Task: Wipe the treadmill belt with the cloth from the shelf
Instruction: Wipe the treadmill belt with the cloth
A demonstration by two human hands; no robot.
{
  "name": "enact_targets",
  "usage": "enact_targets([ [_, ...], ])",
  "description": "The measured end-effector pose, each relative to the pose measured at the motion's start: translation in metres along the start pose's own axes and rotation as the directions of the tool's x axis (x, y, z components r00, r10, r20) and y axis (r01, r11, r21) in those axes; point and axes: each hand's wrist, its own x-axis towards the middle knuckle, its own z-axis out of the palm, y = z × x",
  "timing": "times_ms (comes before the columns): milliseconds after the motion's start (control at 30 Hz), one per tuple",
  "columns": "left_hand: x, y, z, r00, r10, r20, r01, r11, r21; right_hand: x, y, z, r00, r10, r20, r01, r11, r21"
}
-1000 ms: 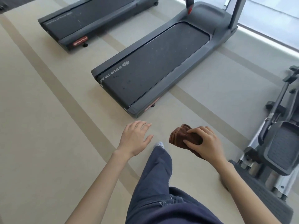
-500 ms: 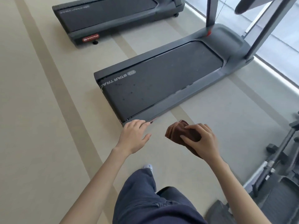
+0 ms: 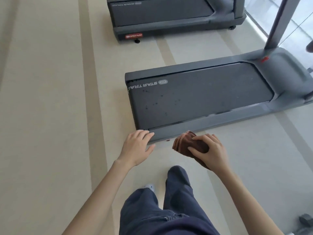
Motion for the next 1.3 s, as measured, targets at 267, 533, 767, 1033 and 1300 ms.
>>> enact_targets([
  [267, 0.064, 0.064, -0.004, 0.99, -0.134, 0.035, 0.135, 0.99, -0.041, 0.082, 0.051, -0.031, 0.994, -0.089, 0.06, 0.087, 0.995, 0.047],
  [533, 0.087, 0.069, 0.003, 0.959, -0.283, 0.027, 0.284, 0.954, -0.092, 0.135, 0.094, -0.031, 0.977, -0.119, 0.178, 0.112, 0.993, 0.048],
  [767, 0.116, 0.022, 0.001, 0.939, -0.337, 0.069, 0.34, 0.939, -0.042, 0.198, 0.081, -0.003, 0.953, -0.185, 0.241, 0.181, 0.983, 0.039],
  [1033, 0.184, -0.038, -0.012, 0.954, -0.292, 0.075, 0.297, 0.952, -0.069, 0.278, 0.064, 0.034, 0.941, -0.189, 0.281, 0.192, 0.981, 0.018],
  [1300, 0.241, -0.095, 0.033, 0.942, -0.305, 0.141, 0.318, 0.945, -0.079, 0.358, 0.095, 0.111, 0.914, -0.151, 0.378, 0.166, 0.986, -0.008],
])
